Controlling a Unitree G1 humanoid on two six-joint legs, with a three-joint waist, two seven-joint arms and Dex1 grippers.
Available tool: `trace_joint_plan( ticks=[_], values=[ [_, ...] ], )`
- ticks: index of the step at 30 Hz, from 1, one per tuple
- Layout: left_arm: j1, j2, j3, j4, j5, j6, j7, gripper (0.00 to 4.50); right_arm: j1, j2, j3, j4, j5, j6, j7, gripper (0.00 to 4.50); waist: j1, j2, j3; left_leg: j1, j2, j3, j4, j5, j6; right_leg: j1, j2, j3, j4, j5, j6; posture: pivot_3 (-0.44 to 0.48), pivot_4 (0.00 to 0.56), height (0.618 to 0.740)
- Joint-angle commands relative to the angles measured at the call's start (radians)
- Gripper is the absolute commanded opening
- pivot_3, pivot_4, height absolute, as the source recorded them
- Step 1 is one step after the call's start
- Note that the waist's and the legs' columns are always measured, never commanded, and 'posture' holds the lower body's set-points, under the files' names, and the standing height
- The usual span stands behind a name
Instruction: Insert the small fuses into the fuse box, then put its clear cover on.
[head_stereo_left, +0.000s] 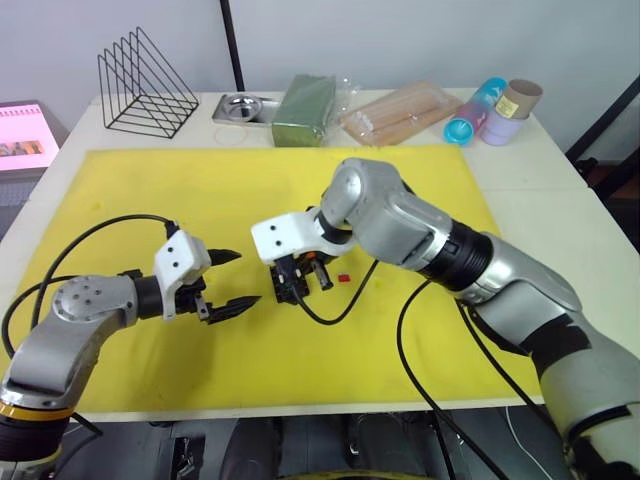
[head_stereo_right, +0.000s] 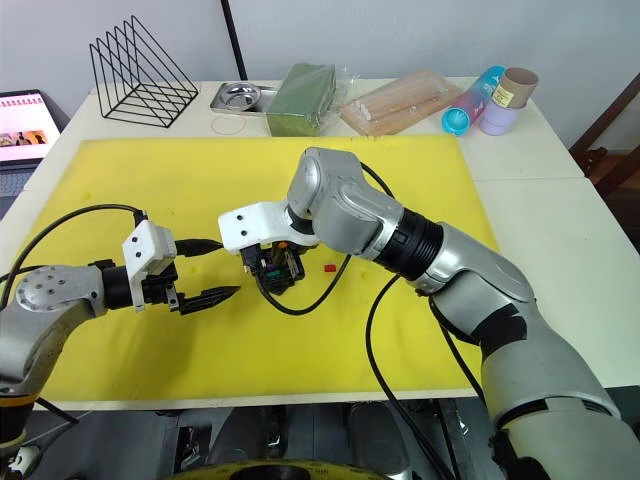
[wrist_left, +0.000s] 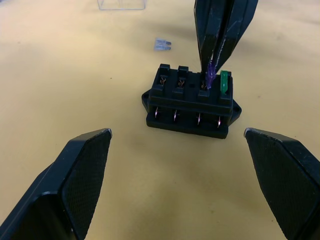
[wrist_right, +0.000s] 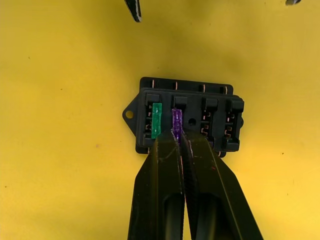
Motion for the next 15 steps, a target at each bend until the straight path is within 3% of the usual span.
trace_joint_plan(
  ticks=[1, 15],
  values=[
    [-0.002, 0.009, 0.031, -0.033, -0.008, -0.003, 0.007, 4.5, -0.023, 0.013, 0.002, -0.015, -0.017, 0.0, -0.001, 0.02, 0.0, 0.0, 0.0, 0.0, 0.0, 0.0, 0.0, 0.0, 0.0, 0.0, 0.0, 0.0, 0.0, 0.0, 0.0, 0.0, 0.15, 0.74],
    [-0.001, 0.01, 0.032, -0.037, -0.012, 0.002, 0.015, 4.5, -0.042, 0.073, 0.01, 0.059, -0.047, 0.049, -0.024, 0.02, -0.002, 0.0, 0.0, 0.0, 0.0, 0.0, 0.0, 0.0, 0.0, 0.0, 0.0, 0.0, 0.0, 0.0, 0.0, 0.0, 0.15, 0.74]
  ],
)
